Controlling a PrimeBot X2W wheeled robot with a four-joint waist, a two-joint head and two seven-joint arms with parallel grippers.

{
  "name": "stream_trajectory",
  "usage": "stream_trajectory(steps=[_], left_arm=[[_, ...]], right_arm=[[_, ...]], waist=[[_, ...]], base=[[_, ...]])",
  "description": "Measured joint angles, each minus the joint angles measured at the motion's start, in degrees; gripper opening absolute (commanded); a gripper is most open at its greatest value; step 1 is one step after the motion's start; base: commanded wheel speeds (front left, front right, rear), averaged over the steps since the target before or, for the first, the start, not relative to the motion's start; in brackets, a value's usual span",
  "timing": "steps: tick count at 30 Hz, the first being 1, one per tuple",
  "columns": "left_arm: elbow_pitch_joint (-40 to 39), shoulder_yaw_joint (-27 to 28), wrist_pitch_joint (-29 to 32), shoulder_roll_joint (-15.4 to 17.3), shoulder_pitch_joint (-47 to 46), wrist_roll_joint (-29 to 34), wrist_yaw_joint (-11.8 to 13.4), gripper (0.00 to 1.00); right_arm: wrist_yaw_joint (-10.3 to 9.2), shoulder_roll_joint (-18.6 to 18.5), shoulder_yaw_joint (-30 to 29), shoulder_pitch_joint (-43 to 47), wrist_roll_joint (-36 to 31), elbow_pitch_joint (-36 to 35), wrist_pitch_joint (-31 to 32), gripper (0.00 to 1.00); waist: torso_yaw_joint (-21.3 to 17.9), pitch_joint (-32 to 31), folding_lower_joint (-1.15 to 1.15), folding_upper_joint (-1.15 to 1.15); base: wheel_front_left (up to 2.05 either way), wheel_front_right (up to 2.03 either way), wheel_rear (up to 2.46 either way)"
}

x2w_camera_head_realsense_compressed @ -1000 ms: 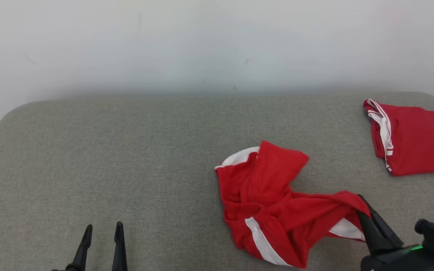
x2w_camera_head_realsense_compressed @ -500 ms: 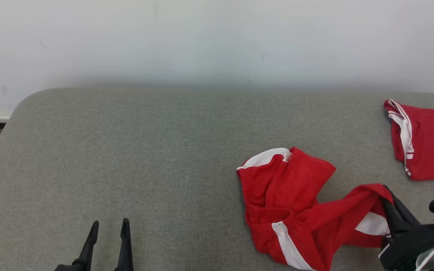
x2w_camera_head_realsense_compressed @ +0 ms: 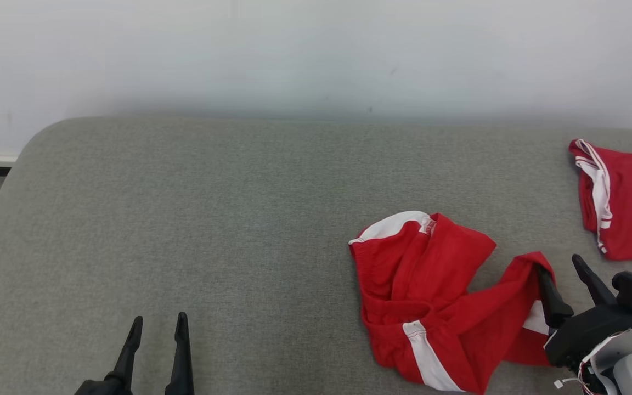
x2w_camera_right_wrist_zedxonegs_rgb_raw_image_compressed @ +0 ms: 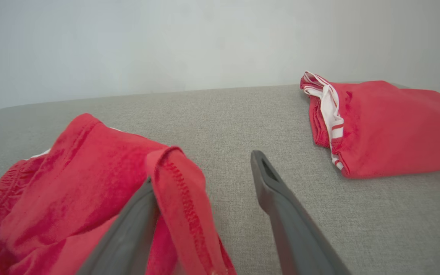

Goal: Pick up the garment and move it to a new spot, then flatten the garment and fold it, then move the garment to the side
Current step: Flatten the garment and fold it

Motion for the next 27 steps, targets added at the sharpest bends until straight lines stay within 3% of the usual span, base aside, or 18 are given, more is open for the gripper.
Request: stream_trajectory(steps=[9, 18, 27], left_arm=[[-0.49, 1.82, 0.0, 0.0, 0.48, 0.88, -0.25, 1.0], [-0.81, 2.03, 0.0, -0.02, 1.15, 1.3, -0.29, 1.0], [-0.77, 1.81, 0.0, -0.01, 1.34, 1.35, -0.34, 1.0]], right_arm=[[0.0, -0.04, 1.75, 1.34, 1.46, -6.6, -5.14, 1.0], [0.0, 1.11, 0.43, 8.39, 1.0, -12.05, -3.23, 1.0], [0.0, 2.57, -0.56, 12.87, 0.92, -14.7, -1.6, 1.0]], waist=[[-3.86, -1.07, 0.0, 0.0], [-7.1, -1.98, 0.0, 0.0], [-7.54, -2.63, 0.0, 0.0]], base=[[0.0, 0.0, 0.0], [0.0, 0.0, 0.0], [0.0, 0.0, 0.0]])
